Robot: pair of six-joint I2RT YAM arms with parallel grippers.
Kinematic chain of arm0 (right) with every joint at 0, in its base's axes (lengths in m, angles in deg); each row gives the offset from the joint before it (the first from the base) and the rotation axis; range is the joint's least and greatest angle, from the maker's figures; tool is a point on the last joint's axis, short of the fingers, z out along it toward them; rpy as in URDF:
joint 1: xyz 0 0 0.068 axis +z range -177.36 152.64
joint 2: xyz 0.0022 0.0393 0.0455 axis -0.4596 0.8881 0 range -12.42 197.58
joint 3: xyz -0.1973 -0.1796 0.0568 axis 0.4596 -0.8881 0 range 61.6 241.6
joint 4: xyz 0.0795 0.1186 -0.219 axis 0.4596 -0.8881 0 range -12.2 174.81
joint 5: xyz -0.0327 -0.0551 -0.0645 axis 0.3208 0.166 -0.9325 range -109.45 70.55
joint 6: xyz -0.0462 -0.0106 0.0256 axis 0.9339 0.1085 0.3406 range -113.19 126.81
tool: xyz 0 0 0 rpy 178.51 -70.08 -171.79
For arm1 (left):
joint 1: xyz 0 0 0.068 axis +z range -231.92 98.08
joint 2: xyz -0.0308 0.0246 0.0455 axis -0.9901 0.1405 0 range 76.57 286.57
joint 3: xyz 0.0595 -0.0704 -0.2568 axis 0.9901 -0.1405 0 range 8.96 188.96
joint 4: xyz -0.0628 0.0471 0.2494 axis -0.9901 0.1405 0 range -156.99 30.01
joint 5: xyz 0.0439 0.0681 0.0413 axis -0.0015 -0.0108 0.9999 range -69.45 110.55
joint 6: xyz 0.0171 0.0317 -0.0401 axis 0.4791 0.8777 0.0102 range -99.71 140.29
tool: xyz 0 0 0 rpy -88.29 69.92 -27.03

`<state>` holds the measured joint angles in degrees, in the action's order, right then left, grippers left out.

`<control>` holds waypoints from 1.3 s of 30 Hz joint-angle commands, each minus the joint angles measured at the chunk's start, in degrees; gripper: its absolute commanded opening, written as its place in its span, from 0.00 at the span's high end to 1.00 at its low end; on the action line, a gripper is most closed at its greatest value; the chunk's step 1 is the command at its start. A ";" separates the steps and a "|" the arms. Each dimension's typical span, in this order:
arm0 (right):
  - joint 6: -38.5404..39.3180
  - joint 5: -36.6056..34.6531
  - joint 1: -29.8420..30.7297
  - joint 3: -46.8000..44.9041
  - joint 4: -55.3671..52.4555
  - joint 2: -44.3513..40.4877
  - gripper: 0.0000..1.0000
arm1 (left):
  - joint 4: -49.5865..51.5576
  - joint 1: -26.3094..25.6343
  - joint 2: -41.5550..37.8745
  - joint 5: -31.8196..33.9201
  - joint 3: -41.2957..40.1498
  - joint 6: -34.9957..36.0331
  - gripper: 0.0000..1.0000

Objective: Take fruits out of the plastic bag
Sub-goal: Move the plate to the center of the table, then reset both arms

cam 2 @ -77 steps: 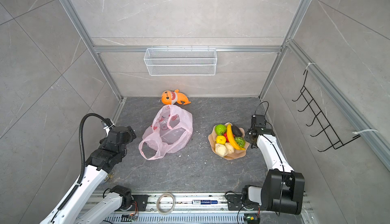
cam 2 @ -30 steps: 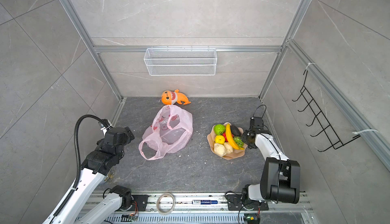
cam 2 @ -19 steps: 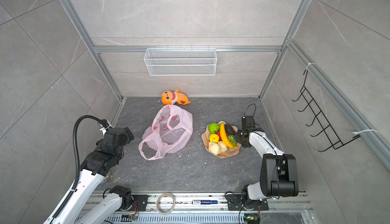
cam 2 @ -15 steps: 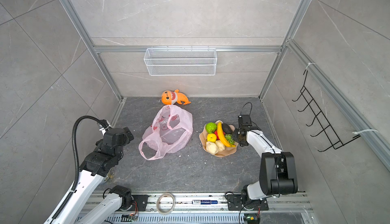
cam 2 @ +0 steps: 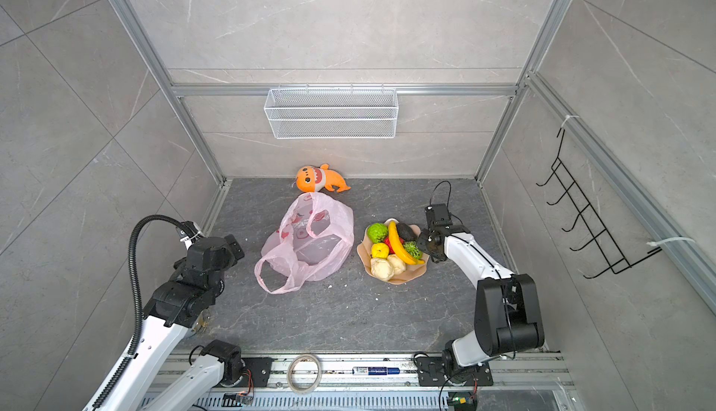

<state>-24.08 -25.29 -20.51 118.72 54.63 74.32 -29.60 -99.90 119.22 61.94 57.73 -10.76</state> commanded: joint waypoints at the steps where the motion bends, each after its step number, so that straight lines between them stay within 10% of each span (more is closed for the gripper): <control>1: 0.28 -1.89 0.18 1.65 -1.59 -0.69 0.65 | 0.26 0.22 -0.47 0.27 0.09 0.13 0.00; 11: 2.76 -5.31 -1.76 1.86 -2.96 -5.77 0.57 | -0.06 0.22 -0.29 1.26 -0.61 0.89 0.00; 16: 5.75 -3.97 -7.38 -4.36 3.85 -13.25 0.01 | -4.06 0.29 1.27 3.83 -4.07 2.28 0.00; 28: 14.56 -5.89 -11.41 -33.25 53.25 -20.47 0.01 | -24.91 5.50 15.06 7.55 -12.10 6.43 0.00; 39: 20.93 3.23 -11.00 -36.67 71.16 -9.30 0.01 | -57.84 12.91 23.88 -4.41 -24.09 19.17 0.00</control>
<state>-5.94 -25.42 -31.88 83.05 118.13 62.27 -74.45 -87.88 140.07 61.52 33.58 3.99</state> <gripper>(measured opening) 0.992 0.999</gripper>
